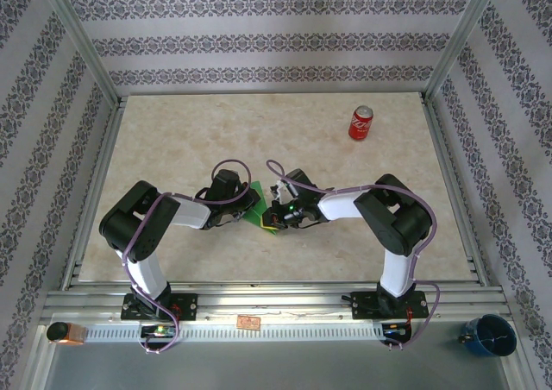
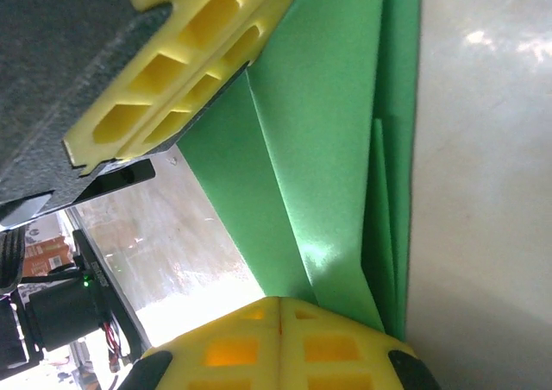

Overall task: Fold a paper plane with a square sheet of paper (pick it up from the middle)
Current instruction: Fourth fold the wing at the center of the table.

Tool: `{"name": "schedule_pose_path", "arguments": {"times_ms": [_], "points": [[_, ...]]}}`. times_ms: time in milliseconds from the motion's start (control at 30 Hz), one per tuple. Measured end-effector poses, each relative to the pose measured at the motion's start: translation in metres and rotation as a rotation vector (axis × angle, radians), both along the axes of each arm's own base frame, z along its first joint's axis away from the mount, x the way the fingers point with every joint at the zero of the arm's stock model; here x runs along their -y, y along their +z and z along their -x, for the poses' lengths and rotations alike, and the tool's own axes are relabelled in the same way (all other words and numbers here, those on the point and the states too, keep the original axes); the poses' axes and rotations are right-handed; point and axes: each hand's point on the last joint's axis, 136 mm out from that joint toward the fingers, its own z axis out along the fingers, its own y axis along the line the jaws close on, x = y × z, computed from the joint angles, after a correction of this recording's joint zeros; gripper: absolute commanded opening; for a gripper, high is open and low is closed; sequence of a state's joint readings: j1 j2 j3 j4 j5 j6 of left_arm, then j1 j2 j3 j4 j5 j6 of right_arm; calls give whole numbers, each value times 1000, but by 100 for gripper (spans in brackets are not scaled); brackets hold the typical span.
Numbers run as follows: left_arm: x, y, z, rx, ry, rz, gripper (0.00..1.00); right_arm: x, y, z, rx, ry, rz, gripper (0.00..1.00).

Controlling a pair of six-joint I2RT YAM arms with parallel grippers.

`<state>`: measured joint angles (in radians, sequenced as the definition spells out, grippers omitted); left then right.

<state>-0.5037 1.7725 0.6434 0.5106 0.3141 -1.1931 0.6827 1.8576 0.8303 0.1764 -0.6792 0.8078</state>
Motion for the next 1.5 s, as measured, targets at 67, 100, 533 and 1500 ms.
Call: {"name": "schedule_pose_path", "arguments": {"times_ms": [67,100,533,1500], "points": [[0,0,0,1,0,1,4,1,-1,2,-1,0,-1,5],[0,0,1,2,0,1,4,2,-3,4,-3,0,-2,5],[1,0,4,-5,-3,27,4,14,-3,19,13,4,-25,6],[1,0,4,0,-2,30,4,7,75,16,74,29,-98,5]]}}
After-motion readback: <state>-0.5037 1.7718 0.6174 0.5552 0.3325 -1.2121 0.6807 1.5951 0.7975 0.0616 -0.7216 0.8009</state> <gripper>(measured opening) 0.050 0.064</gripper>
